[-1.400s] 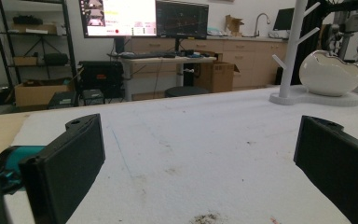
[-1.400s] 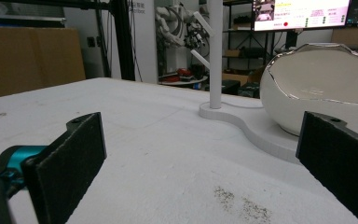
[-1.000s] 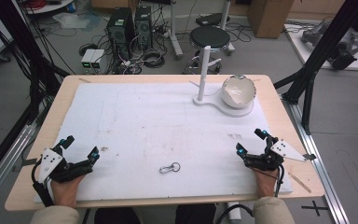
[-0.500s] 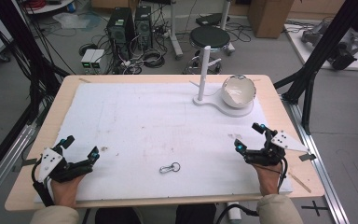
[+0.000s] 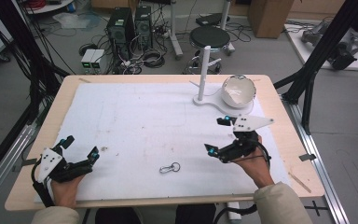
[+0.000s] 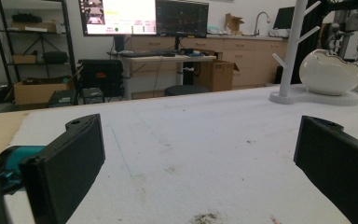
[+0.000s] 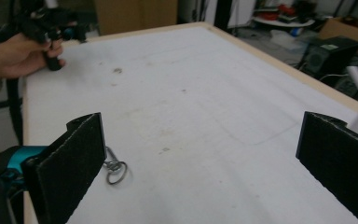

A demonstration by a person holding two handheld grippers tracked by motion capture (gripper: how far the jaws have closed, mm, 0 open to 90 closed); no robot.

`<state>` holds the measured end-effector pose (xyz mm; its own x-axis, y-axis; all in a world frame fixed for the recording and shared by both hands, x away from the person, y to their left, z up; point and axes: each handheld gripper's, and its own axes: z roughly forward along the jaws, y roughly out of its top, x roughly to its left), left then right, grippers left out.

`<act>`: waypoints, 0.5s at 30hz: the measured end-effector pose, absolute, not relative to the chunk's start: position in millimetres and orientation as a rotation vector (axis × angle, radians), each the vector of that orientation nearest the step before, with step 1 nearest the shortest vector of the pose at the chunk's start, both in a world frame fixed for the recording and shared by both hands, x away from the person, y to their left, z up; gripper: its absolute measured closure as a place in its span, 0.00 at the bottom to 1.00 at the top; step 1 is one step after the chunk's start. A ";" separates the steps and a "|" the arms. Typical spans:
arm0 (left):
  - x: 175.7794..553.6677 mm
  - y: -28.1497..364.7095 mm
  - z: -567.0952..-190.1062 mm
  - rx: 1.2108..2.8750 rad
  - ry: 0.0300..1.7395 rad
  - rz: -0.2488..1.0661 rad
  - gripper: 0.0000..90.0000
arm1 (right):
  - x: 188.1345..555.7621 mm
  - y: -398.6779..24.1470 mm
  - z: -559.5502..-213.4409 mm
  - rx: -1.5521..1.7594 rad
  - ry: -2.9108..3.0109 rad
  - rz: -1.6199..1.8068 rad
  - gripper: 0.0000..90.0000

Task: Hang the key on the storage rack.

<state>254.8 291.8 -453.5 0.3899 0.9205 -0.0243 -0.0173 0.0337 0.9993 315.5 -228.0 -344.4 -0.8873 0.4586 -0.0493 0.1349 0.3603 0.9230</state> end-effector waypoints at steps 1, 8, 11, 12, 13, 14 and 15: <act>254.8 291.9 -453.5 1.334 0.908 0.900 0.02 | 317.0 -222.0 -344.5 0.509 2.349 1.521 0.01; 254.8 291.8 -453.6 1.332 0.907 0.901 0.03 | 322.8 -186.1 -351.2 0.439 2.527 1.435 0.01; 255.1 292.5 -453.4 1.338 0.908 0.900 0.02 | 326.2 -163.5 -361.5 0.377 2.640 1.368 0.01; 255.1 292.5 -453.4 1.339 0.908 0.900 0.02 | 326.2 -163.5 -361.5 0.377 2.640 1.368 0.01; 255.1 292.4 -453.4 1.339 0.908 0.901 0.02 | 327.4 -153.6 -367.3 0.366 2.682 1.326 0.01; 254.9 291.9 -453.4 1.337 0.909 0.901 0.02 | 328.3 -148.9 -370.5 0.355 2.705 1.306 0.00; 254.9 291.9 -453.4 1.337 0.909 0.901 0.03 | 328.7 -145.5 -372.7 0.350 2.716 1.292 0.01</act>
